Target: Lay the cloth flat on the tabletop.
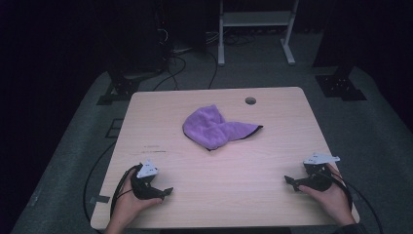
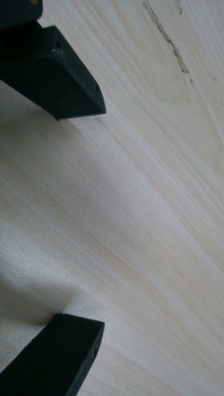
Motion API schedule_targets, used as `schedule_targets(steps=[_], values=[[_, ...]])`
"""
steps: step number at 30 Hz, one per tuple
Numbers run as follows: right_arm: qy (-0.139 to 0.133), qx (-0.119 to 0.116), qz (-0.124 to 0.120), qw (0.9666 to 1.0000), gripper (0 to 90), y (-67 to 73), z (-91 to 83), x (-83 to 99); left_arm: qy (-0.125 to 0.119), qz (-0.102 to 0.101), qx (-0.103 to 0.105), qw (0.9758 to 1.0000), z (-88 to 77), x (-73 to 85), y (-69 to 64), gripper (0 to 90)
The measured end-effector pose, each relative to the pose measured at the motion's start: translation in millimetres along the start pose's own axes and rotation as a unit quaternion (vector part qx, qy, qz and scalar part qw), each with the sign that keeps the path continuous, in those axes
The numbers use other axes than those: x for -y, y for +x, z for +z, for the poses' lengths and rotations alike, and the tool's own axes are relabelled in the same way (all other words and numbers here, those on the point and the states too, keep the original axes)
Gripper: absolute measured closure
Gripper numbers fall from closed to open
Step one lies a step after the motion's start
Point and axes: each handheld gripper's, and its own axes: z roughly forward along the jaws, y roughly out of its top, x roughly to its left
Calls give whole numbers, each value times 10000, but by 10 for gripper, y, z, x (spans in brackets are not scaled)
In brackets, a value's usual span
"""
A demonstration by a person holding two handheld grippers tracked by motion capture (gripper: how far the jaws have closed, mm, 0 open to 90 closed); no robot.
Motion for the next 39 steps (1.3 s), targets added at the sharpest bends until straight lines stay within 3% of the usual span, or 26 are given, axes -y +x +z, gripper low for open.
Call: schedule_targets(steps=[10,12,16,19,32,39], values=[[-52,71,-28,10000,72,-5,12,-17,-12,-20,-22,10000,-1,-1,0,1],[-157,51,-27,9999,213,-4,-8,-12,-11,-36,-35,10000,-2,0,-4,1],[-223,9,5,9998,335,-4,-35,-5,-19,-63,-58,10000,0,-1,-7,3],[-192,-176,9,9997,404,-3,-46,-28,-21,-66,-61,10000,0,-1,-8,3],[-572,-363,-36,9977,423,27,-69,-306,-85,-123,-117,9998,10,-17,28,47],[-654,-524,-235,9962,410,89,30,-558,-85,-138,-146,9998,32,-43,49,60]])
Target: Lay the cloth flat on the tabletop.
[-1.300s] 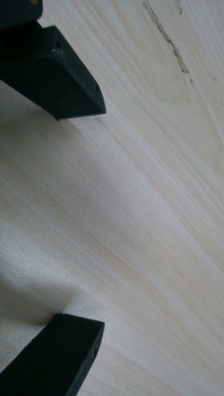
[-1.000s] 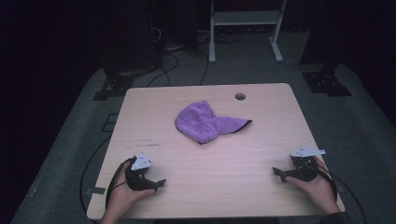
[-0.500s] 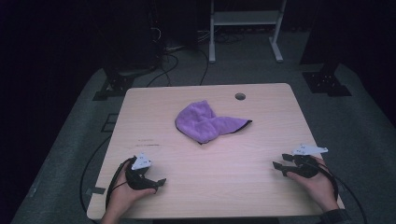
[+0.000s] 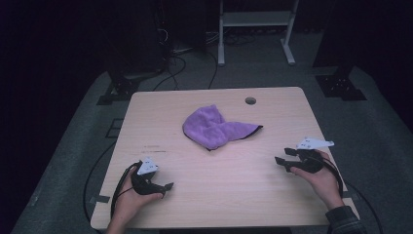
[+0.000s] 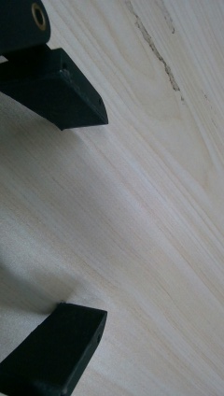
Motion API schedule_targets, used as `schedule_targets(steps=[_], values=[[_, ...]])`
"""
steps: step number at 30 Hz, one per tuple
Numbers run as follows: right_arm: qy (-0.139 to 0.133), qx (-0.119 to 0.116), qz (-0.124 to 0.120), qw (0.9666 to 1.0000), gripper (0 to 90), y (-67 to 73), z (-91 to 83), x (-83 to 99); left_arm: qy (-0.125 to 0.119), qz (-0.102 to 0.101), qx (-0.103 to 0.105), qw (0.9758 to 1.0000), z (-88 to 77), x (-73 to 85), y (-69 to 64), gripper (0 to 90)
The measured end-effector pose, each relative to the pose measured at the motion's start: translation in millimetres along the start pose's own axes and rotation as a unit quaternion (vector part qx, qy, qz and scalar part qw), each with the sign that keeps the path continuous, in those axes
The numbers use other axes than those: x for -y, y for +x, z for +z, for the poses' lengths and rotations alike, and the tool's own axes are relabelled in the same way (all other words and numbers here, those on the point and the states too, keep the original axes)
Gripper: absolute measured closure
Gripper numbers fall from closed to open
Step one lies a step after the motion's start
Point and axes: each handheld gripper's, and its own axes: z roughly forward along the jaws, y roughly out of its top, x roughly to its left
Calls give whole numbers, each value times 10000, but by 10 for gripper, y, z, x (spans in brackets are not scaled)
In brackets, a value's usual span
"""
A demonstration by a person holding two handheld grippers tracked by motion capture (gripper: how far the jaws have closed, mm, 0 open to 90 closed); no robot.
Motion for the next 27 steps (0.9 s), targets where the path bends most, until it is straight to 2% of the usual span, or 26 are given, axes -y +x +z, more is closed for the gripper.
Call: schedule_targets(steps=[5,6,11,15,27], values=[[-99,-114,-89,9998,405,28,115,-171,-3,1,-5,10000,1,0,-1,61],[-120,-153,-130,9997,404,44,182,-250,-7,-1,-6,10000,1,0,-1,61],[-144,-302,-179,9993,396,87,355,-414,-15,-8,-14,10000,2,2,-4,60],[-92,-354,-271,9990,387,108,454,-502,-14,-24,-18,10000,1,3,-8,60],[-255,-573,-307,9976,381,183,703,-799,-14,-25,-19,10000,1,3,-7,60]])
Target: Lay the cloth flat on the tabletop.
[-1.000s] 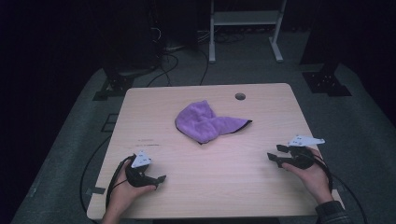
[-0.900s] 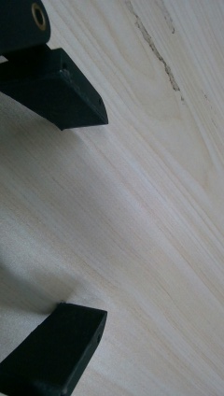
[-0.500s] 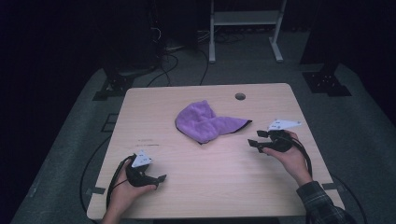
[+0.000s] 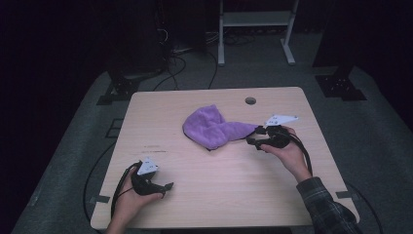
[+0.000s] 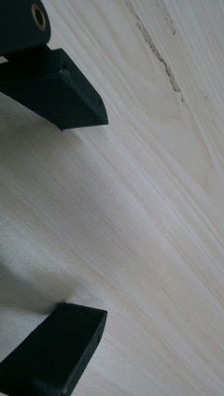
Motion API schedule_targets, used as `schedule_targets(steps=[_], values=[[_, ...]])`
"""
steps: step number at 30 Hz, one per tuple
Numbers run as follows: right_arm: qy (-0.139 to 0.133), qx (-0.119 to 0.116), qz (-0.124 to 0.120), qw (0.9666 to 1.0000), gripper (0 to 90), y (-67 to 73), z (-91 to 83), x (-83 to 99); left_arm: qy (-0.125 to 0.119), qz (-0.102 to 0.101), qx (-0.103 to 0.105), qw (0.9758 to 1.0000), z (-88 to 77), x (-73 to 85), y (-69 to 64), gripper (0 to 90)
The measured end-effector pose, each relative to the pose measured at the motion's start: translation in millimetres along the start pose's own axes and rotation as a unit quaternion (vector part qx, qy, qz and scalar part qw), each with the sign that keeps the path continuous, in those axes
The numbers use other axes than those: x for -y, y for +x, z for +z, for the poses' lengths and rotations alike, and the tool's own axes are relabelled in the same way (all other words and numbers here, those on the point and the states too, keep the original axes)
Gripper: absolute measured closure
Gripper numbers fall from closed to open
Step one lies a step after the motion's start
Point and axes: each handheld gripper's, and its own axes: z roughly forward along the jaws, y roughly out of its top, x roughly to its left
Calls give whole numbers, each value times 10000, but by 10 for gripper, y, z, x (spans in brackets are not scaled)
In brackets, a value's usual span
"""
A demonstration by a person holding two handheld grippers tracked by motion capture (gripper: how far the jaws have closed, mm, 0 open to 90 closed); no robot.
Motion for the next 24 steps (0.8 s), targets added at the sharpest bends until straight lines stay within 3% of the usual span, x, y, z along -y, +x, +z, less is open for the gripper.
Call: schedule_targets(steps=[9,24], values=[[1,-244,-108,9996,382,121,317,-177,0,1,-2,10000,0,0,-1,60],[170,-553,-379,9976,373,449,778,-219,6,1,5,10000,-2,1,-4,60]])
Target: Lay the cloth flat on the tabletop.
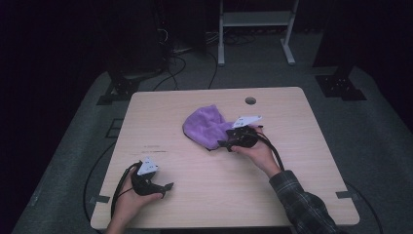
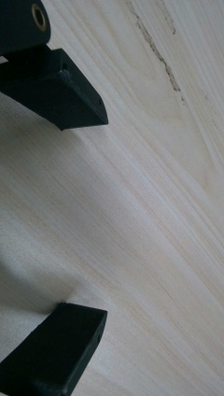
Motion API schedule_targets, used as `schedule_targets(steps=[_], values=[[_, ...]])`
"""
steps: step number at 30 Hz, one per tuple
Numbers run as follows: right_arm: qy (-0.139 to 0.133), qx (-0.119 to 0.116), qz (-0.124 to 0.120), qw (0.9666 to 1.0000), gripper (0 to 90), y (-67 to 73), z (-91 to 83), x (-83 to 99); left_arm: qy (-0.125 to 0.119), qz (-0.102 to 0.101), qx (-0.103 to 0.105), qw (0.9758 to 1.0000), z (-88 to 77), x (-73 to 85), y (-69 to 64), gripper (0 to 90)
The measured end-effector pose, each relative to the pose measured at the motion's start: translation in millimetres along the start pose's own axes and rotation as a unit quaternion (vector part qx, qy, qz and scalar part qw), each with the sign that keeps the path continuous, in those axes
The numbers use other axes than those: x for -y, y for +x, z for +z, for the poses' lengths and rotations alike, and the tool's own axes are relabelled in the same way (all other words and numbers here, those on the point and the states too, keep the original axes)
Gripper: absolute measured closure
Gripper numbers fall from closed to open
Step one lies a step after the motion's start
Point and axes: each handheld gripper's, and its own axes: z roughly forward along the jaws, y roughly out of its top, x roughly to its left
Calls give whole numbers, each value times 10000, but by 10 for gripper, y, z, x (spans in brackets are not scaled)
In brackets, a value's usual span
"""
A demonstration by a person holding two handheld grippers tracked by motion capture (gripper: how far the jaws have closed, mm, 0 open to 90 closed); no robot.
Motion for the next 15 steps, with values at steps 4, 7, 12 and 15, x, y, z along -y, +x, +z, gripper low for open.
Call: schedule_targets(steps=[4,7,12,15], values=[[66,17,-77,9999,357,55,143,18,-2,-2,3,10000,0,1,-2,60],[109,65,-94,9999,366,77,240,31,-3,-1,5,10000,-1,1,-3,60],[280,152,-120,9994,470,89,367,57,-2,4,6,10000,-1,2,-3,60],[320,208,-161,9991,734,97,382,70,-3,9,8,10000,-2,2,-4,60]])
